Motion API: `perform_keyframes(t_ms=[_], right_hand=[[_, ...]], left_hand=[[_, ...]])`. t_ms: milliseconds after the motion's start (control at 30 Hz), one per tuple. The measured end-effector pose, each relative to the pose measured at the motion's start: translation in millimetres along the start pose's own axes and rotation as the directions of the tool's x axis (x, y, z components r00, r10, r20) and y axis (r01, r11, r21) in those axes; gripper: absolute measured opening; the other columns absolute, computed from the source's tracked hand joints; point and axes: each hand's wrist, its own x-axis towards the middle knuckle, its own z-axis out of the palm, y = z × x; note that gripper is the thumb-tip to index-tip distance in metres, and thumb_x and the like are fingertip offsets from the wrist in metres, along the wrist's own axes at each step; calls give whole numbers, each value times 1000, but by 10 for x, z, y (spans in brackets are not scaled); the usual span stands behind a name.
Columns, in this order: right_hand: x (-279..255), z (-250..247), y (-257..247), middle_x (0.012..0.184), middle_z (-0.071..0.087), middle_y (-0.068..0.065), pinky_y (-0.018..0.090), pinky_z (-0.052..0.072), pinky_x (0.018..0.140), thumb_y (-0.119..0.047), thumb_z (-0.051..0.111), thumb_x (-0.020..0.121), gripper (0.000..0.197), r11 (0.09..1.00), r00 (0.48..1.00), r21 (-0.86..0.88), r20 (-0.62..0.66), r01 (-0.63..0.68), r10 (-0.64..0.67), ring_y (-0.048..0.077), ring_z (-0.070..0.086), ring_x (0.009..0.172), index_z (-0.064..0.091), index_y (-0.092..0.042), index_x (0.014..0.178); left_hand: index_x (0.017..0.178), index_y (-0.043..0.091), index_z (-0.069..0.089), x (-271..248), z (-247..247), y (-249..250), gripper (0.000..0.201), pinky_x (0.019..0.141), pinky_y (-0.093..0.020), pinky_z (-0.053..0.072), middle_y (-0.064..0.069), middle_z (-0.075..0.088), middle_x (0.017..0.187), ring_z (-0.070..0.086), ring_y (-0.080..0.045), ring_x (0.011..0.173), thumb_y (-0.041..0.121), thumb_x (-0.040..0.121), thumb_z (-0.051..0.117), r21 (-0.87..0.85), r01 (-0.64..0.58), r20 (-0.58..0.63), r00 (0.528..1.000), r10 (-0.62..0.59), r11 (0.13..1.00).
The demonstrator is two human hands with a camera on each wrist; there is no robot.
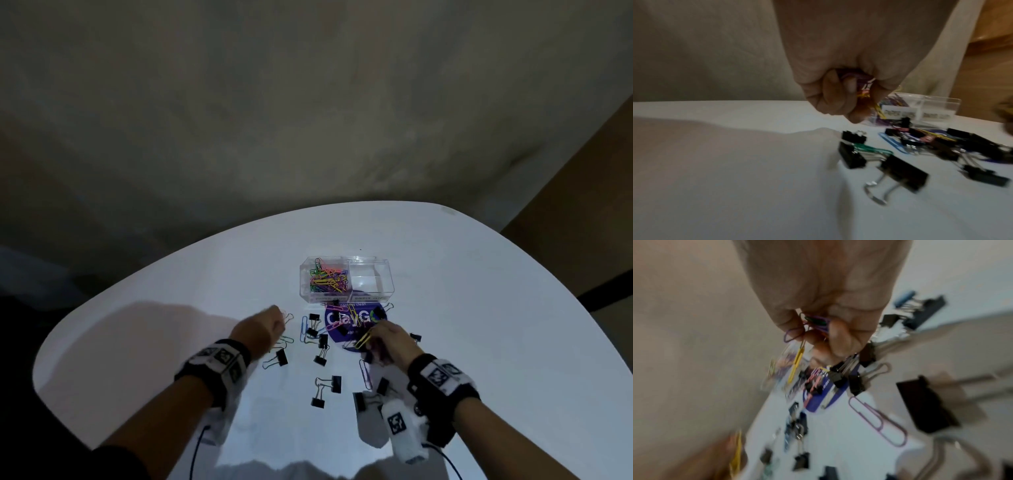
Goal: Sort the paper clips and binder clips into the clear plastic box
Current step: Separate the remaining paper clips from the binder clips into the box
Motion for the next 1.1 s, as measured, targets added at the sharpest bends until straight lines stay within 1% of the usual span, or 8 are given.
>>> perform_keyframes(t_ms=[100,200,300,433,567,700,800,1100], right_hand=[[-196,-96,107,40,60,7,16,43,33,5,31,91,33,829,995,551,17,-95,102,15,54,31,45,-4,62],[-296,-112,215,37,50,2,17,44,34,6,27,86,33,726,983,674,-1,-133,182,13,50,30,38,-11,59],[-296,-88,299,37,39,0,9,23,31,10,25,79,31,838,979,535,-89,-109,184,10,30,25,35,-13,60],[-320,-61,327,42,33,3,5,17,32,1,38,93,33,947,970,308,-184,-96,158,5,22,22,37,-13,63],[-359,48,310,51,39,-1,23,31,47,-24,55,88,40,922,986,-380,-165,-76,14,12,39,46,37,-17,53],[-372,303,239,101,67,6,31,47,82,-31,49,89,23,672,991,-731,-133,-117,28,24,61,93,58,-12,98],[-278,357,184,110,65,10,33,47,86,-20,45,90,21,637,990,-759,-126,-136,61,27,61,105,58,-7,102],[-456,-116,206,65,58,2,24,32,51,-16,41,94,27,908,995,-420,-90,9,-52,5,45,46,37,-19,68]], left_hand=[[75,22,40,69,-96,-161,23,78,-34,41,-8,57,80,56,-29,81,26,98,36,-108,36,-20,999,-39,993],[93,19,52,89,-106,-212,15,87,-34,43,-3,58,85,56,-25,83,19,97,38,-163,41,3,999,-41,986],[114,7,54,77,-65,-187,26,72,-25,41,-2,53,89,51,-18,73,11,98,35,-225,35,47,999,-25,974],[72,13,47,53,-50,-124,27,43,-19,24,-5,37,61,36,-17,46,8,95,33,-487,175,83,985,-154,856],[59,13,39,64,-88,-103,34,40,-17,26,-4,36,60,27,-16,48,7,92,38,-583,204,41,974,-223,786],[66,21,42,106,-69,-180,33,61,-29,30,4,42,66,40,-15,62,39,90,53,-260,80,21,997,-77,962],[89,25,54,119,-50,-163,14,70,-29,37,4,56,78,53,-18,77,38,86,59,82,0,116,993,-10,997],[113,16,51,121,-4,11,23,87,-36,47,-6,62,117,61,-27,106,25,95,41,601,-281,224,958,180,748]])
